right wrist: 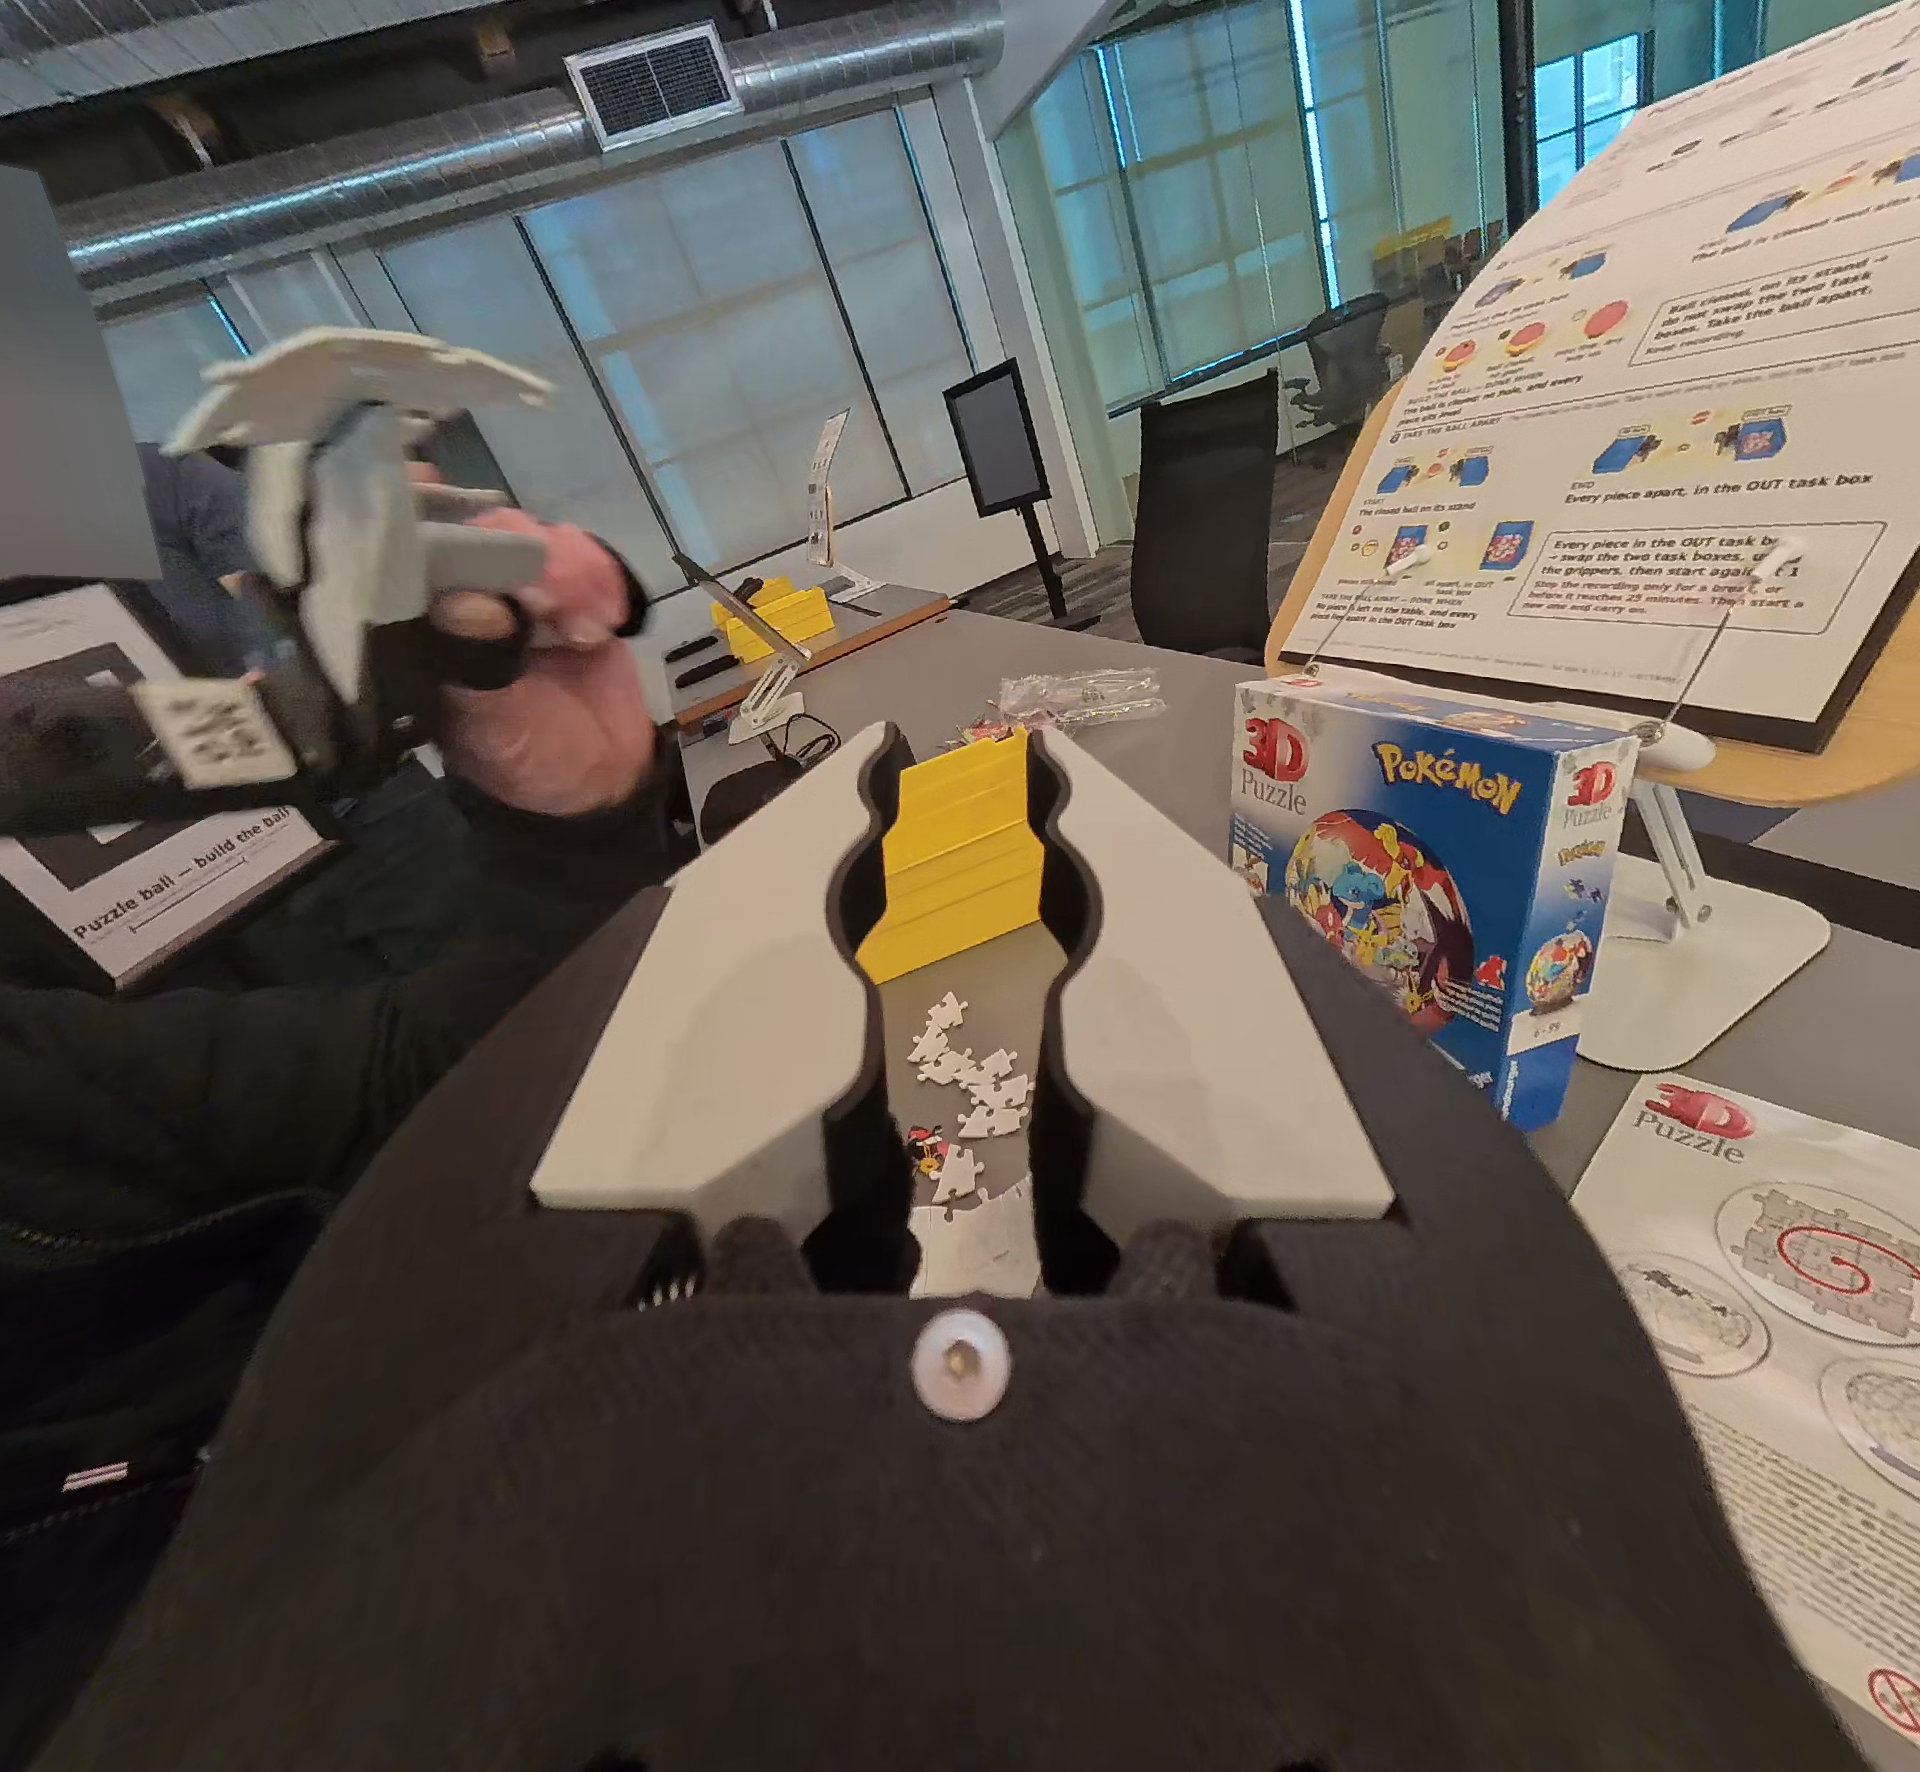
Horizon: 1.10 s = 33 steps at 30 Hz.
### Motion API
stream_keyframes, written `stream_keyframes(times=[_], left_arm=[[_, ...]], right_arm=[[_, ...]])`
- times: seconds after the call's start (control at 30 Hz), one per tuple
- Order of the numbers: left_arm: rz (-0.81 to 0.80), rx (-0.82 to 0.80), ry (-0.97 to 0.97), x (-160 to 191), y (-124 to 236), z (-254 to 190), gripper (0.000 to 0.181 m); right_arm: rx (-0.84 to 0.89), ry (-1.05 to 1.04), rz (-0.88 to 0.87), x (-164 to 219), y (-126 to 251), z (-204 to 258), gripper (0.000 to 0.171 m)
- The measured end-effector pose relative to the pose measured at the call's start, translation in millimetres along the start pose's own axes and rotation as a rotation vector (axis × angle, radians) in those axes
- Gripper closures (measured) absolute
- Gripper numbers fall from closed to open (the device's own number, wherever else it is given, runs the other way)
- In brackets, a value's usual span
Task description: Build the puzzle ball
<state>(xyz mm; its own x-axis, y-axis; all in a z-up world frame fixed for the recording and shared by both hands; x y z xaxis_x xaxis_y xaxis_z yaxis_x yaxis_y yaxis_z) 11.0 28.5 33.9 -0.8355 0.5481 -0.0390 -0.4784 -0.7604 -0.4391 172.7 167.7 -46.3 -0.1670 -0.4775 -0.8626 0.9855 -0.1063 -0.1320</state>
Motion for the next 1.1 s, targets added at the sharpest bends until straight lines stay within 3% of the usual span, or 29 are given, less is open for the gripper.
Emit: stream_keyframes(times=[0.13, 0.23, 0.77, 0.87, 1.0, 1.1], left_arm=[[-0.059, -0.064, -0.36, -41, 12, 10, 0.179], [-0.098, -0.121, -0.488, -53, 18, 16, 0.18], [-0.166, -0.15, -0.64, -69, 27, 7, 0.179], [-0.178, -0.151, -0.653, -70, 29, 5, 0.18], [-0.187, -0.143, -0.693, -70, 27, 4, 0.18], [-0.203, -0.124, -0.743, -68, 26, 2, 0.18]], right_arm=[[-0.001, -0.013, 0.006, 2, -1, -6, 0.149], [-0.005, -0.019, 0.009, 2, -2, -8, 0.149], [-0.062, -0.027, -0.006, -4, -2, -6, 0.148], [-0.198, -0.022, 0.009, -7, -4, 16, 0.146], [-0.539, -0.057, 0.072, -10, -6, 75, 0.14], [-0.638, -0.017, 0.118, -7, -12, 111, 0.136]])
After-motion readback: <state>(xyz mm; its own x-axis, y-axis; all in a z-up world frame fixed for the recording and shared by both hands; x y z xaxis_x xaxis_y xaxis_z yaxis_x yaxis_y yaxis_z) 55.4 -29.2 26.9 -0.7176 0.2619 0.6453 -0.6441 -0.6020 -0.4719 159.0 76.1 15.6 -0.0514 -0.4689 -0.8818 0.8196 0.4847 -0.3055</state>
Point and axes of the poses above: each gripper's, where its closed fingertips meet, y back along the fingers, x out of its underside, z = x × y across the jaws, the point moved 6 cm from there along y, back along the fingers, and after that the axes turned 10 degrees about -y, right-handed, at the moved point
